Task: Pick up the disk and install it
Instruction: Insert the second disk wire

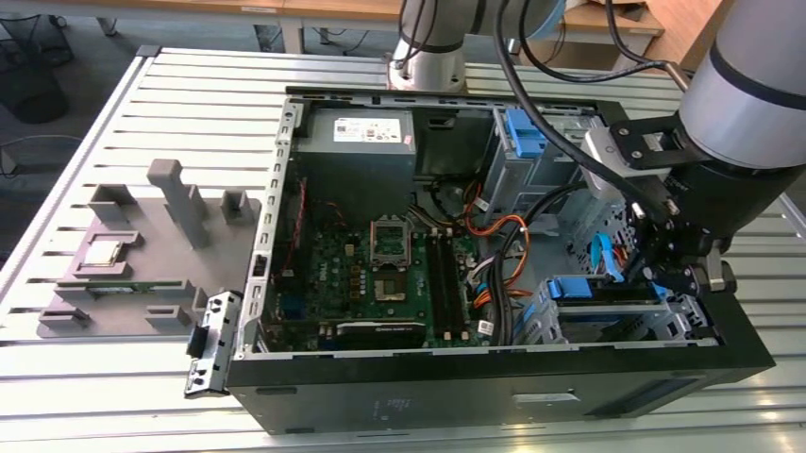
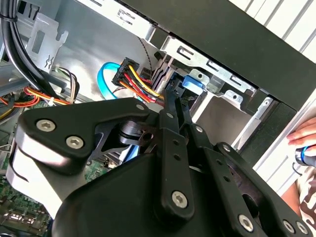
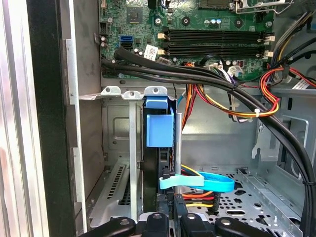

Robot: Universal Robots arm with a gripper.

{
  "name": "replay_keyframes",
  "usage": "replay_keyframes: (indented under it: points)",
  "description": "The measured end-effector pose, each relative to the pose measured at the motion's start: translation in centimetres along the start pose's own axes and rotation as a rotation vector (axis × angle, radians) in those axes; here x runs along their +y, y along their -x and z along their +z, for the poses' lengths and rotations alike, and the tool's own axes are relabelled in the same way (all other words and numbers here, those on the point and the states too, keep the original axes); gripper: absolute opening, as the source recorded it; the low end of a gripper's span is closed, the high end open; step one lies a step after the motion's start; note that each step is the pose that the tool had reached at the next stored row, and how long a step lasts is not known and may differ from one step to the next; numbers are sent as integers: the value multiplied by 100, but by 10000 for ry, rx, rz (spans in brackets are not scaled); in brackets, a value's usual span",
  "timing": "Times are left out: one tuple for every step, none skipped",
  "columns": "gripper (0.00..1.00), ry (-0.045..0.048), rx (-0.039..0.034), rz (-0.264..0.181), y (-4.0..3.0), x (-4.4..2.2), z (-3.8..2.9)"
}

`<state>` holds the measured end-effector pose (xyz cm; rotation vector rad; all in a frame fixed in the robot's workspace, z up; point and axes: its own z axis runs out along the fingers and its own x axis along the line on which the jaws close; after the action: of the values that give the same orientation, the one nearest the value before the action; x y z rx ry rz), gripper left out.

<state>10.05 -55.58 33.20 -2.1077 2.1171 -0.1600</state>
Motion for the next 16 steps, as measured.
replay_keyframes:
  points:
    - [17,0,0,0,0,0,0]
    - [17,0,-4,1,0,0,-1]
    - [17,0,-5,1,0,-1,-3]
    - [17,1,-5,1,0,-1,-7]
    - [17,1,-2,1,0,-2,-12]
    - [17,1,-1,1,0,-3,-16]
    - [17,0,-4,1,1,-3,-18]
    - [17,0,-4,1,1,-4,-21]
    - [17,0,-4,1,1,-4,-22]
    - [17,0,-2,0,0,-5,-23]
    - [17,0,0,0,-2,-5,-24]
    - [17,1,1,0,-4,-5,-25]
    - [17,1,-1,1,-7,-4,-24]
    - [17,1,-1,1,-10,-4,-24]
    - [17,1,-1,1,-14,-4,-24]
    - [17,0,-2,1,-18,-5,-24]
